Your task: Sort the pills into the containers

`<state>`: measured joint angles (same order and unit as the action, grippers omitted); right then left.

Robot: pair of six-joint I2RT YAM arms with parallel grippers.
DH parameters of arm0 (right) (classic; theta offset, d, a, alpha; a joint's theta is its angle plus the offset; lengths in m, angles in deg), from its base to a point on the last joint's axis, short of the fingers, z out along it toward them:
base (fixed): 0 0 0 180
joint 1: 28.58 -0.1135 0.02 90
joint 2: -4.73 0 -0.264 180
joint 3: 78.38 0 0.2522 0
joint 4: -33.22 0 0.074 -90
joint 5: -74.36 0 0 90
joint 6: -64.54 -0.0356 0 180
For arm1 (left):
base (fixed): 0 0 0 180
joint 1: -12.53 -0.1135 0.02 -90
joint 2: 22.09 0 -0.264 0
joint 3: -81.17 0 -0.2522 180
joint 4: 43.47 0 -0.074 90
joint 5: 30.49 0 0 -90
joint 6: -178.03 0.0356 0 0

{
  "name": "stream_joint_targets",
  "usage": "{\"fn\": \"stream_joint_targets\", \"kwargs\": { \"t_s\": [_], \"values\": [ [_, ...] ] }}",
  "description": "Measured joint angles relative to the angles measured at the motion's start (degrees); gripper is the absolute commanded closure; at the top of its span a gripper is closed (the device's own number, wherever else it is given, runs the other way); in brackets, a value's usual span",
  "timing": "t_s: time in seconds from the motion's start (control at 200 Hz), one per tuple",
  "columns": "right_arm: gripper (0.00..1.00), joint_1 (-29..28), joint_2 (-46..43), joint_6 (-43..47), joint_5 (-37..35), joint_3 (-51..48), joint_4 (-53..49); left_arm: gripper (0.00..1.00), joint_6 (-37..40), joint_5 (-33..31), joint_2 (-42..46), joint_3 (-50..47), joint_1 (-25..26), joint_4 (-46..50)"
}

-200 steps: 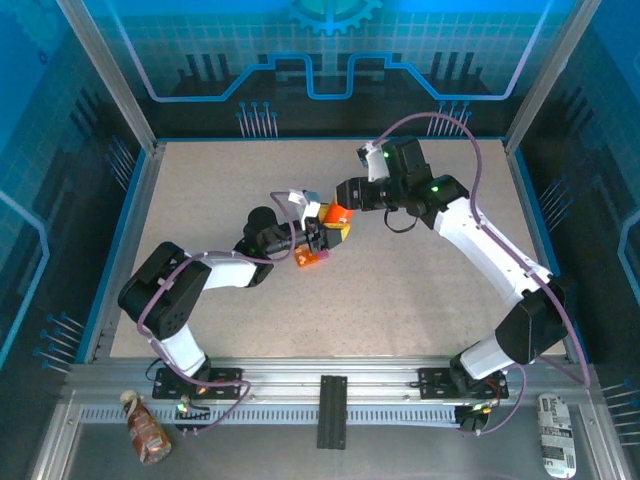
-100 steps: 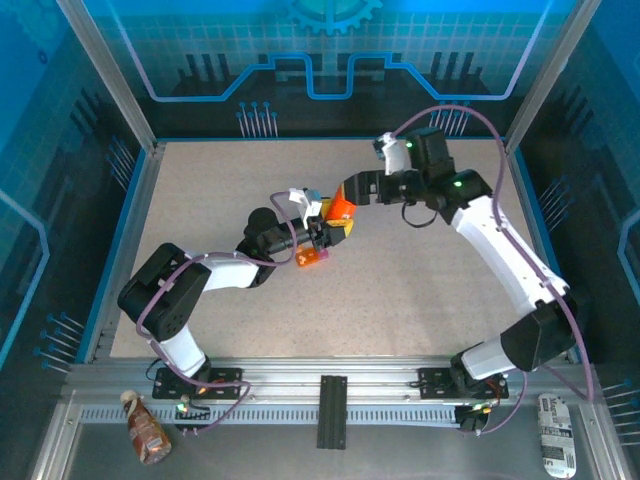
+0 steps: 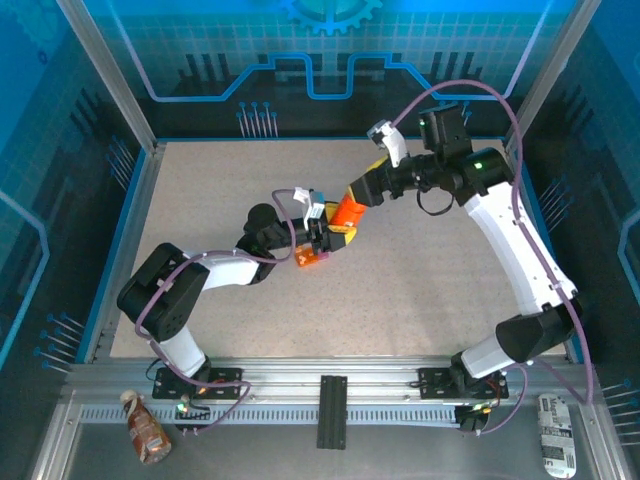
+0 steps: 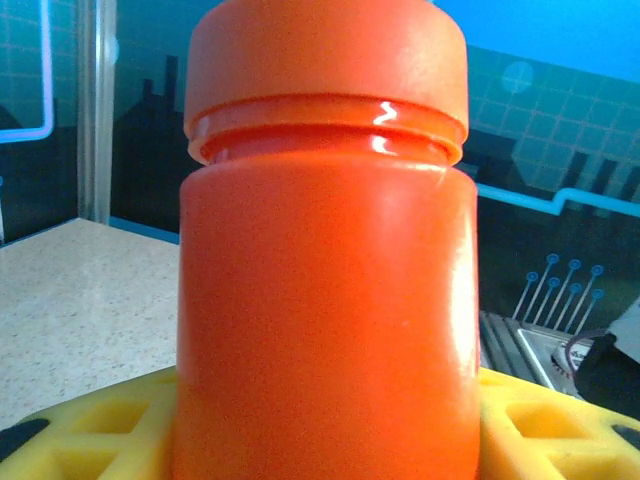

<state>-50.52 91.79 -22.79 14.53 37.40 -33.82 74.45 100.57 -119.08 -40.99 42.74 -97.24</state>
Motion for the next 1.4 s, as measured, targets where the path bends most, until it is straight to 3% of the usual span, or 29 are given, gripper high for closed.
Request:
{"fn": "stream_joint_targets", "kwargs": {
  "t_s": [0.59, 1.136, 1.401],
  "values": [
    [0.24, -0.15, 2.56, 2.14, 0.31, -1.2, -3.78, 1.0, -1.16, 2.36, 0.2, 0.46, -0.07, 0.79],
    [0.61, 0.31, 2.97, 1.18, 2.27, -4.57, -1.92, 1.0, -1.49, 2.29, 0.2, 0.81, -0.2, 2.67],
    [0.67, -0.15, -3.26, -13.11, -1.68, -17.88, 14.08, 1.0, 1.36, -2.23, 0.2, 0.37, 0.24, 5.73]
  ]
}}
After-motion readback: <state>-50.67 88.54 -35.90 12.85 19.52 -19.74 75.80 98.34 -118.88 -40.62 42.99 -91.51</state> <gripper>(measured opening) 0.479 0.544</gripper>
